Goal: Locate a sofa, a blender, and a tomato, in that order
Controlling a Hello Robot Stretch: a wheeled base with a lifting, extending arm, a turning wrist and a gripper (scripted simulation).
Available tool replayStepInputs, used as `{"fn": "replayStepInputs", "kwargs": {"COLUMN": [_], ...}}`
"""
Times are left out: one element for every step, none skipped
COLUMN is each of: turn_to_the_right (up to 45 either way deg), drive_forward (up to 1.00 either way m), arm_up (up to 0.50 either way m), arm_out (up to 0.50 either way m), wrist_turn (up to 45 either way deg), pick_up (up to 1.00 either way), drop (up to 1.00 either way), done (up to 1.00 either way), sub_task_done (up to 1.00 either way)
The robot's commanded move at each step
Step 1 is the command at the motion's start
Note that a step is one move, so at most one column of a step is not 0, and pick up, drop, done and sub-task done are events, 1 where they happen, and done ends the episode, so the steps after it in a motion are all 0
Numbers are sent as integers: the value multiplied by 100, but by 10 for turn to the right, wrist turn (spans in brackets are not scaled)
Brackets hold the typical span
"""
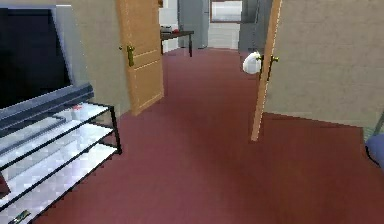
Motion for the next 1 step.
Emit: {"fn": "replayStepInputs", "kwargs": {"turn_to_the_right": [-30], "drive_forward": [0], "arm_up": [0], "arm_out": [0], "wrist_turn": [0], "pick_up": [0], "drop": [0], "done": [0], "sub_task_done": [0]}}
